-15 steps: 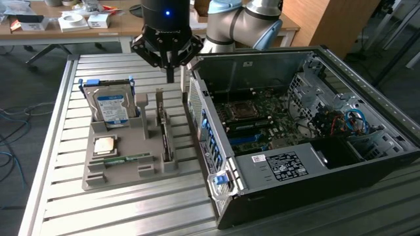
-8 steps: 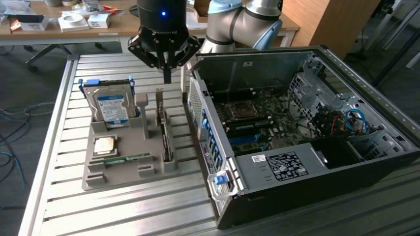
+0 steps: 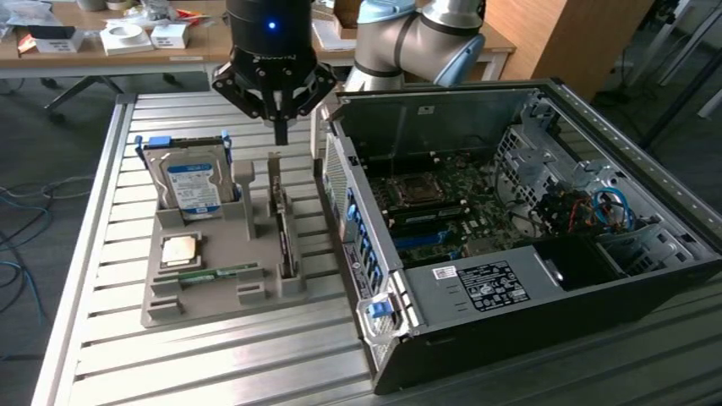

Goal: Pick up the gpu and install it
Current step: 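Reach for the gpu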

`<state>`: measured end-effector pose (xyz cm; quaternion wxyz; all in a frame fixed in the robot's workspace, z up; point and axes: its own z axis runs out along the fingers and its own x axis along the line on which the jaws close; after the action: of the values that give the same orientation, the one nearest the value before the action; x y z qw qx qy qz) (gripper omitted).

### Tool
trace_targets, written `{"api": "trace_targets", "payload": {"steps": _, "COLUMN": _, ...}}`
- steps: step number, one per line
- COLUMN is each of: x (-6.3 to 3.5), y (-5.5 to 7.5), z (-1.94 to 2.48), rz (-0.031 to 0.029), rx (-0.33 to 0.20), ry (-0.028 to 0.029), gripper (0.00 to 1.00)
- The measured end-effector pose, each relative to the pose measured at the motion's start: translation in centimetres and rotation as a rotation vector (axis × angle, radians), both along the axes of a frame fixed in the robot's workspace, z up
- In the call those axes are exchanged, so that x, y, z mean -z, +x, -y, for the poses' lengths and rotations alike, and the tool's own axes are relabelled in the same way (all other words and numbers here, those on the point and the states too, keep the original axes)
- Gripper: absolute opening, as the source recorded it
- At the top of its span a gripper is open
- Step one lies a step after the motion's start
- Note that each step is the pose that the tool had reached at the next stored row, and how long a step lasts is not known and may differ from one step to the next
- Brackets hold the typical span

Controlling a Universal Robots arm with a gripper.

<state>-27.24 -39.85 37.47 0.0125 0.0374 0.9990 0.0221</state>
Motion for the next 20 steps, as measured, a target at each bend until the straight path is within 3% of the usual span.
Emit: {"api": "trace_targets", "payload": {"steps": 20, "x": 0.24, "y": -1.01, "z": 0.00, "rz": 0.0000, "rx": 0.000, "ry": 0.0000, "gripper": 0.11}}
